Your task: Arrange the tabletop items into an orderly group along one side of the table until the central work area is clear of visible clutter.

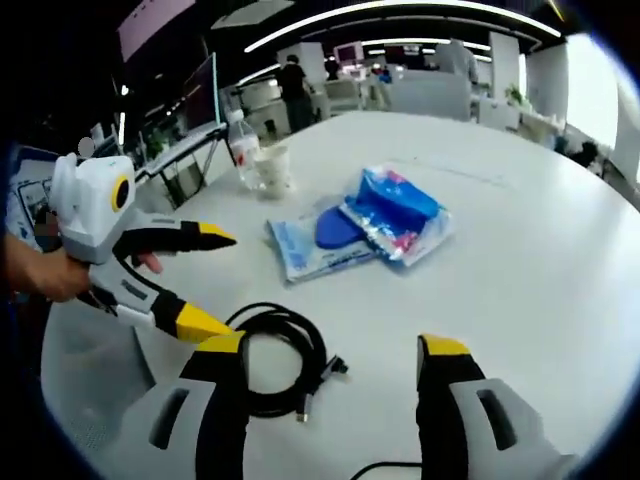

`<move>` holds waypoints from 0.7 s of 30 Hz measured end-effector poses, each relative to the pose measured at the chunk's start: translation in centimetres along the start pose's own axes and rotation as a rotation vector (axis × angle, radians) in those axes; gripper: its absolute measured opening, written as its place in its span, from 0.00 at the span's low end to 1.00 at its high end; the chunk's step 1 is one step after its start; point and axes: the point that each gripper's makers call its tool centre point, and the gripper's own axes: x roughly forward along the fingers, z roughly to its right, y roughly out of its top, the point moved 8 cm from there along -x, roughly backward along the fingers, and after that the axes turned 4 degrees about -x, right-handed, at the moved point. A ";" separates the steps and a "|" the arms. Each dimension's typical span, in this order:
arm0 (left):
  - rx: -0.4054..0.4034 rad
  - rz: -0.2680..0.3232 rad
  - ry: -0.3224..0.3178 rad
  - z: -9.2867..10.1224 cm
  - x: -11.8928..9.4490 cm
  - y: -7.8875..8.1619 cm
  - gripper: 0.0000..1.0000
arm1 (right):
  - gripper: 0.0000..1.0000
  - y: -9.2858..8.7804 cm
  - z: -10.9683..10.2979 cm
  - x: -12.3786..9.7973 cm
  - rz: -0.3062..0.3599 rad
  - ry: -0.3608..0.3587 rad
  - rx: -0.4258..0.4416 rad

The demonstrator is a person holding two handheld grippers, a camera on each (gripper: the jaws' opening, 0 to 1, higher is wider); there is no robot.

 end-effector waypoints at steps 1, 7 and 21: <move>-0.007 0.009 0.003 -0.1 0.0 0.2 0.83 | 0.70 0.1 0.1 -0.1 0.009 -0.007 -0.003; -0.022 0.021 0.004 -0.5 0.4 0.6 0.98 | 0.81 0.8 0.6 -0.3 0.044 -0.030 -0.006; 0.012 0.017 -0.012 -1.6 0.9 1.3 0.97 | 0.85 1.9 1.4 -0.8 0.090 -0.083 -0.024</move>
